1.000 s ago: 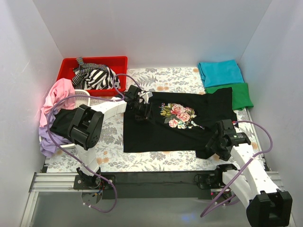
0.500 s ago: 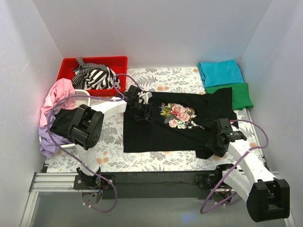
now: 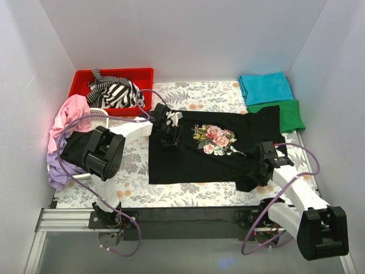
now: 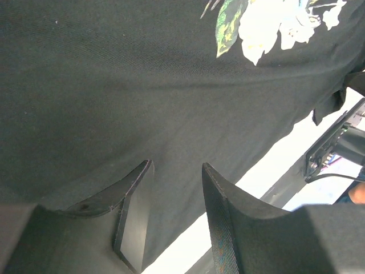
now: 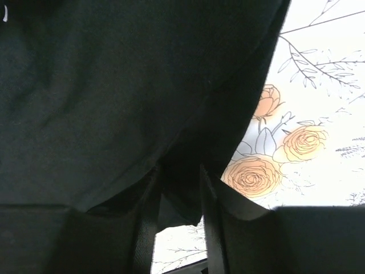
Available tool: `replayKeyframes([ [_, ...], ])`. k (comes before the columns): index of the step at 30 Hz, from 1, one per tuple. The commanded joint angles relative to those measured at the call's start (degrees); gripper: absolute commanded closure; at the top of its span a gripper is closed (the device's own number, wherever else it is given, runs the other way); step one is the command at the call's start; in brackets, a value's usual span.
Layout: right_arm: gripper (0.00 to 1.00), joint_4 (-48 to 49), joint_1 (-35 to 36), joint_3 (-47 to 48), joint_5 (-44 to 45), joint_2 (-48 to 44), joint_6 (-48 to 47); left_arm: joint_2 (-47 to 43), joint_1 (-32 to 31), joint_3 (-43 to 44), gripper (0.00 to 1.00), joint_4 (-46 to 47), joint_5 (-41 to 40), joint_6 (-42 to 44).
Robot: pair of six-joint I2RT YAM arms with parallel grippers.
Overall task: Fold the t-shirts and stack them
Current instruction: Fold the tshirt
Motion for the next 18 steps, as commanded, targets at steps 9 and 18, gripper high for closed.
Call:
replayKeyframes([
  [9, 0.39, 3.8, 1.8, -1.9, -1.0, 4.1, -0.1, -0.8, 0.0, 0.6, 0.62, -1.6, -0.6, 1.3],
  [18, 0.73, 2.1, 5.5, 0.0, 2.2, 2.5, 1.7, -0.3, 0.0, 0.7, 0.62, -1.6, -0.8, 1.5],
])
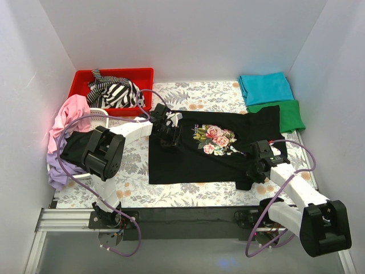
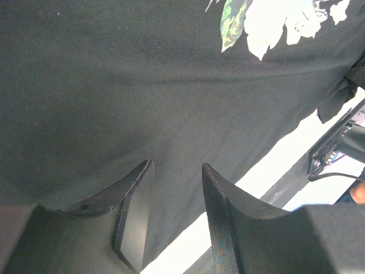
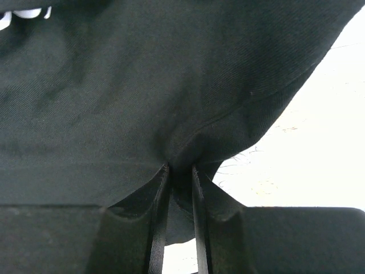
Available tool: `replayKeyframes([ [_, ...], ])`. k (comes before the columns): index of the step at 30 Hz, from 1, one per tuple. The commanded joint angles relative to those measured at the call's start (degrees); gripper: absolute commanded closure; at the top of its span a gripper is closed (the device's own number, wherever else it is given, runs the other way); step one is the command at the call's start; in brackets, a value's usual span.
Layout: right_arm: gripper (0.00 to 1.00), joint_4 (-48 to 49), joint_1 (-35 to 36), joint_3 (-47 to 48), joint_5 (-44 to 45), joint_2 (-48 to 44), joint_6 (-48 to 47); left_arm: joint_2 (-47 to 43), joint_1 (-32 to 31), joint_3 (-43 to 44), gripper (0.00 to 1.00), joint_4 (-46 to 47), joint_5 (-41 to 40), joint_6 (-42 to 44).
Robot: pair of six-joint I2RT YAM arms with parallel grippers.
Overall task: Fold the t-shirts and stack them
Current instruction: Fold the tshirt
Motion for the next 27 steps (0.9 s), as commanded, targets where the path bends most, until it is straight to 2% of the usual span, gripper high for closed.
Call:
replayKeyframes([
  [1, 0.74, -1.4, 1.6, 0.2, 1.8, -1.0, 1.7, -0.2, 0.1, 0.8, 0.62, -0.6, -0.4, 0.8],
  [5, 0.75, -2.7, 1.7, 4.0, 2.4, -2.6, 0.2, 0.3, 0.0, 1.2, 0.62, -0.7, -0.1, 0.8],
  [10, 0.72, -3.8, 1.7, 9.4, 4.1, -0.4, -2.1, 0.5, 0.1, 2.1, 0.62, -1.1, -0.3, 0.9],
  [15, 0.71, -3.0, 1.7, 16.8, 8.1, 6.0, -5.8, 1.1, 0.1, 2.5, 0.62, -1.2, -0.4, 1.1],
  [20, 0.77, -2.1, 1.7, 23.2, 9.1, 16.2, -9.4, 1.5, 0.0, 2.9, 0.62, -1.8, -0.8, 1.2],
  [22, 0.69, -2.6, 1.7, 23.9, 8.6, 17.1, -9.1, 1.2, 0.1, 3.1, 0.62, -2.3, -1.3, 1.4],
  [24, 0.66, -3.1, 1.7, 22.9, 8.2, 15.2, -8.8, 0.6, 0.1, 2.9, 0.62, -2.3, -1.6, 1.6],
  [25, 0.43, -3.2, 1.7, 20.9, 8.6, 12.5, -7.6, 0.6, 0.1, 2.9, 0.62, -2.3, -1.5, 1.8],
  [26, 0.36, -3.4, 1.7, 20.0, 8.7, 11.0, -7.2, 0.6, 0.1, 2.9, 0.62, -2.3, -1.5, 1.9],
  [27, 0.33, -4.3, 1.7, 19.0, 8.2, 9.4, -6.5, 0.6, 0.1, 2.8, 0.62, -2.3, -1.1, 1.9],
])
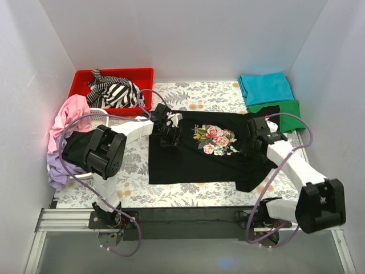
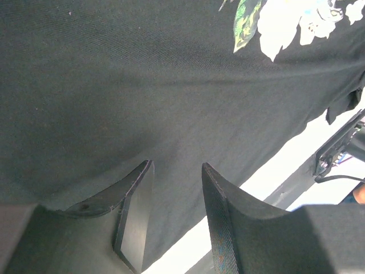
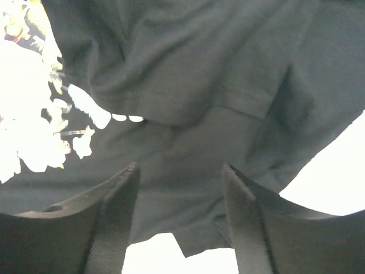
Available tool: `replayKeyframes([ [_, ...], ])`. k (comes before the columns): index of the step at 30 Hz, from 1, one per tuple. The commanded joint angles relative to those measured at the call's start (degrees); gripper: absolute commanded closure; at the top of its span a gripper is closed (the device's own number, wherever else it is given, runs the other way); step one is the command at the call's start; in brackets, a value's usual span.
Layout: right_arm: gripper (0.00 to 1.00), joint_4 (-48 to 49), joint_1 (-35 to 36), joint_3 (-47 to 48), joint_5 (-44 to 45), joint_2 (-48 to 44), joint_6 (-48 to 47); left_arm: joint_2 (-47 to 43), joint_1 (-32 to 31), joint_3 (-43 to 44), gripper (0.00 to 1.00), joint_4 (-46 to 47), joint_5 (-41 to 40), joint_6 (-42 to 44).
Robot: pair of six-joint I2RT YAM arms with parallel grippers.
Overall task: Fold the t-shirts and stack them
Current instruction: Fold the tshirt
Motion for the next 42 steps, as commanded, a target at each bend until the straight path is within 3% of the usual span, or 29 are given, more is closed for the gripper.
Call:
replayKeyframes([
  [1, 0.30, -2.7, 0.2, -4.1, 0.8, -7.1, 1.9, -0.8, 0.1, 1.5, 0.62, -0.3, 0.0, 1.1],
  [7, 0.25, -6.7, 0.2, -14.1, 0.0, -22.4, 11.7, -0.8, 0.1, 0.8, 0.62, 0.3, 2.4, 1.0],
  [15, 0.26, -7.2, 0.1, -21.7, 2.2, -31.5, 17.9, 0.2, 0.1, 2.0, 0.62, 0.2, 3.6, 0.9],
  [21, 0.26, -13.9, 0.3, -18.4, 2.8, -29.0, 20.7, -0.6, 0.1, 0.8, 0.62, 0.7, 3.1, 0.6],
  [28, 0.31, -14.5, 0.6, -18.0, 3.4, -25.3, 20.7, 0.0, 0.1, 1.0, 0.62, 0.8, 3.5, 0.5],
  [42, 0.34, -6.2, 1.2, -19.2, 1.6, -17.0, 16.1, 1.2, 0.1, 1.0, 0.62, 0.6, 3.1, 0.4],
])
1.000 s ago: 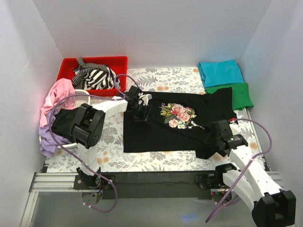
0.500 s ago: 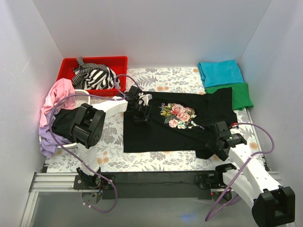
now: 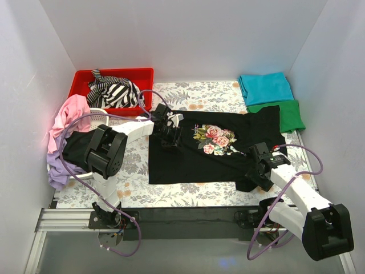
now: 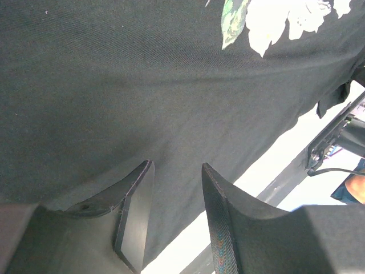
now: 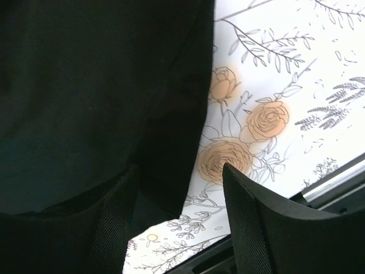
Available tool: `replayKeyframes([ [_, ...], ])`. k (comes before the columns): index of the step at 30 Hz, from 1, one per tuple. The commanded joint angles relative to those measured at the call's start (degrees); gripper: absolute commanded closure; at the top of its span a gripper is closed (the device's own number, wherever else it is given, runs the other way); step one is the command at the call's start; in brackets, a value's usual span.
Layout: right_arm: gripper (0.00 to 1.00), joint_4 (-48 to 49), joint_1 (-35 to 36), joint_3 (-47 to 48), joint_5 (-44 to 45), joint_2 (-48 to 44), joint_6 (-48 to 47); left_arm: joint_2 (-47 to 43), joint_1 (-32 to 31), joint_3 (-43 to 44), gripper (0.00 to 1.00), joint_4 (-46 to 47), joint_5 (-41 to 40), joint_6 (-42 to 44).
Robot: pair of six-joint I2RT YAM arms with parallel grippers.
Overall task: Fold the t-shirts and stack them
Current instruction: Fold the tshirt
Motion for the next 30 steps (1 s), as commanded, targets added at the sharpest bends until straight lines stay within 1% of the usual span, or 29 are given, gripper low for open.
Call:
replayKeyframes([
  [1, 0.35, 3.2, 0.3, 0.4, 0.2, 0.6, -0.8, 0.7, 0.1, 1.0, 0.62, 0.3, 0.5, 0.3],
  [3, 0.36, 4.3, 0.3, 0.2, -0.9, 1.4, -0.8, 0.9, 0.1, 1.1, 0.62, 0.2, 0.4, 0.4],
  [5, 0.41, 5.1, 0.3, 0.1, -1.5, 2.8, -1.5, 1.0, 0.1, 1.1, 0.62, 0.1, 0.5, 0.5],
  [6, 0.44, 5.4, 0.3, 0.1, -1.8, 3.2, -1.5, 1.0, 0.1, 1.2, 0.62, 0.1, 0.5, 0.4],
  [7, 0.52, 5.8, 0.2, -0.2, -1.9, 4.0, -1.7, 1.1, 0.1, 1.2, 0.62, 0.1, 0.5, 0.5],
  [10, 0.54, 6.8, 0.3, -0.6, -2.7, 5.1, -2.2, 1.3, 0.1, 1.0, 0.62, 0.0, 0.4, 0.5],
  [11, 0.57, 7.2, 0.4, -0.7, -3.0, 5.2, -2.4, 1.3, 0.2, 0.9, 0.62, 0.0, 0.4, 0.6],
  [12, 0.61, 7.4, 0.4, -0.9, -3.3, 5.5, -2.5, 1.3, 0.1, 0.7, 0.63, 0.0, 0.3, 0.5],
  [13, 0.74, 7.8, 0.4, -1.0, -3.4, 5.6, -2.5, 1.4, 0.1, 0.8, 0.63, 0.0, 0.2, 0.5],
  [15, 0.77, 8.0, 0.4, -1.3, -3.7, 5.8, -2.8, 1.5, 0.1, 0.6, 0.63, 0.0, 0.1, 0.5],
  [16, 0.90, 8.3, 0.4, -1.4, -3.8, 5.8, -2.8, 1.5, 0.1, 0.6, 0.63, 0.0, 0.0, 0.6],
  [17, 0.97, 8.3, 0.4, -1.4, -3.7, 5.8, -2.9, 1.4, 0.1, 0.6, 0.62, 0.0, 0.0, 0.5],
  [18, 0.99, 8.2, 0.5, -1.4, -3.6, 5.6, -2.9, 1.4, 0.1, 0.7, 0.62, 0.0, 0.0, 0.6],
  [22, 0.99, 6.9, 0.7, -0.3, -3.7, 2.3, -3.3, 1.6, 0.1, 1.2, 0.62, -0.3, 0.1, 0.8],
  [26, 0.99, 4.3, 0.8, 3.5, -1.8, -1.5, -3.7, 1.7, 0.1, 1.2, 0.62, -0.3, 0.1, 0.7],
  [29, 0.99, 4.1, 0.8, 7.2, -0.7, -1.0, -5.3, 1.8, 0.2, 1.4, 0.62, -0.3, 0.2, 0.5],
  [30, 0.99, 4.0, 0.8, 8.2, -0.1, 0.5, -5.9, 1.7, 0.1, 1.6, 0.62, -0.3, 0.2, 0.5],
])
